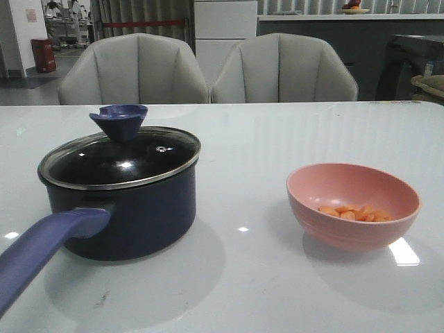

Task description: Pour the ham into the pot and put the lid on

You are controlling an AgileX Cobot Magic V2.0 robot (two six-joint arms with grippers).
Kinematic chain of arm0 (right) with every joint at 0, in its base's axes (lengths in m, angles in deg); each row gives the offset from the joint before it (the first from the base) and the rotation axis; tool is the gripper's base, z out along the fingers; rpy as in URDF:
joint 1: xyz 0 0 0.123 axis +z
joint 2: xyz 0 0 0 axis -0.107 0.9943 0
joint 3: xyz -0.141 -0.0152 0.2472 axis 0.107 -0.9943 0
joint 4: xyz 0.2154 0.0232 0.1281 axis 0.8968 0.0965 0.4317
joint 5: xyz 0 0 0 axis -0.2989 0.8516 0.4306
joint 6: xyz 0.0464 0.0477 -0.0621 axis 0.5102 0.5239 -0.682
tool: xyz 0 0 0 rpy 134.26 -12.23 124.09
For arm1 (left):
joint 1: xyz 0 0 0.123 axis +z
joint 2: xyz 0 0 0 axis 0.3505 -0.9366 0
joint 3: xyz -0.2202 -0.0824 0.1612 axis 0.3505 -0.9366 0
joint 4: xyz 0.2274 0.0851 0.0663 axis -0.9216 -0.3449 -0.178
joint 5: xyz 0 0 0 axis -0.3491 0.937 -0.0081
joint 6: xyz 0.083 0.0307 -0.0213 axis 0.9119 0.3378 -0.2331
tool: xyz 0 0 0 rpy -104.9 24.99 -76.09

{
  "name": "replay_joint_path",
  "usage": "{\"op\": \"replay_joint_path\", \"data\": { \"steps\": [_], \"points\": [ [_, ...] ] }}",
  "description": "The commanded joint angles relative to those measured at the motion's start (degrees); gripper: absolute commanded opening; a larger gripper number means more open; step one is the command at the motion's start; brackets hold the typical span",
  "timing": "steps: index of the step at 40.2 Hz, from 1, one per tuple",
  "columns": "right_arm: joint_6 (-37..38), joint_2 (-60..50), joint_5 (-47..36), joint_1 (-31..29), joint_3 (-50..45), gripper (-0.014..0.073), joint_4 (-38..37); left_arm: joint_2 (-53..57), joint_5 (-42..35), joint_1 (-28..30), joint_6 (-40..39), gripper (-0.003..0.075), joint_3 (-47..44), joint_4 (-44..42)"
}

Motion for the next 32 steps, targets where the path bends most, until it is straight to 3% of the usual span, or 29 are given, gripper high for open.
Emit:
{"op": "replay_joint_path", "data": {
  "steps": [1, 4, 10, 12, 21, 32],
  "points": [
    [-0.2, -1.1, -4.3, -0.2, -0.6, 0.0152, -0.7, -1.2, -2.5, 0.0, -0.6, 0.0177, 2.6, 0.1],
    [-0.2, -1.1, -4.3, -0.2, -0.6, 0.0152, -0.7, -1.2, -1.7, 0.0, -0.6, 0.0278, 2.9, -0.7],
    [-0.2, -1.1, -4.3, -0.2, -0.6, 0.0152, -0.7, -1.2, -0.4, 0.0, -0.6, 0.0600, 3.9, -1.0],
    [-0.2, -1.1, -4.3, -0.2, -0.6, 0.0152, -0.7, -1.2, -0.1, 0.0, -0.6, 0.0664, 4.2, -0.9],
    [-0.2, -1.1, -4.3, -0.2, -0.6, 0.0152, -0.7, -6.5, 7.1, 0.0, -0.6, 0.0678, 10.8, 3.4],
    [-0.2, -1.1, -4.3, -0.2, -0.6, 0.0152, -0.7, -24.0, 21.1, -2.1, 3.4, 0.0678, 25.2, 11.7]
  ]
}}
